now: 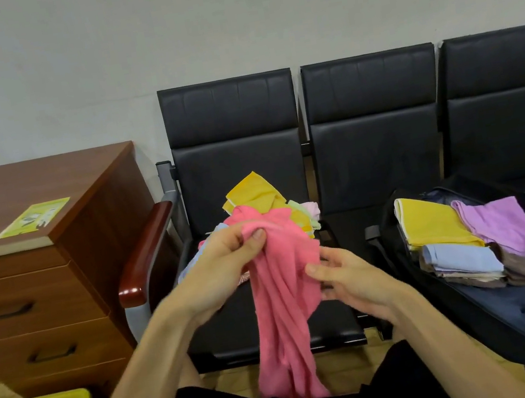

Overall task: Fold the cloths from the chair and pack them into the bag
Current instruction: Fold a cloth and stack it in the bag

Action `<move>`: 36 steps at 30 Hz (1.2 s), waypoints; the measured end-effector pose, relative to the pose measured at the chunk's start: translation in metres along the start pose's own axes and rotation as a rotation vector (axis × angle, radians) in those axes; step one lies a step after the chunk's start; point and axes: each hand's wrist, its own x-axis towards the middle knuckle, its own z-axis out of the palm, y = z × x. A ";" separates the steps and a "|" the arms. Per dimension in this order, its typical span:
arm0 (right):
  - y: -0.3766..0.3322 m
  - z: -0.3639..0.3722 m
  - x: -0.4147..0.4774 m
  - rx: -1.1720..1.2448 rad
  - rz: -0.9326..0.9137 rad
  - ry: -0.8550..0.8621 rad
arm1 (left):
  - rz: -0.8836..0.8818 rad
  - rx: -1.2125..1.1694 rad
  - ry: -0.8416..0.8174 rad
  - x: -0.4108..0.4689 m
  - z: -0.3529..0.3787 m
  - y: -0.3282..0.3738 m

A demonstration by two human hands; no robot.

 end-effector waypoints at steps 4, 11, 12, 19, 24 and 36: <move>-0.041 -0.004 0.007 0.090 -0.103 -0.159 | 0.064 0.045 -0.158 0.013 -0.027 0.038; -0.152 0.006 -0.023 -0.219 -0.547 0.068 | 0.116 0.149 0.045 0.028 -0.042 0.068; -0.157 0.011 -0.028 -0.296 -0.576 0.086 | 0.125 0.172 0.078 0.029 -0.039 0.066; -0.142 0.008 -0.024 -0.377 -0.595 0.221 | 0.225 0.187 0.232 0.029 -0.019 0.050; -0.133 0.005 -0.026 -0.279 -0.569 0.241 | 0.374 0.391 0.350 0.029 -0.004 0.045; -0.024 0.017 -0.004 0.174 -0.257 0.046 | 0.243 0.053 0.432 0.044 0.028 0.038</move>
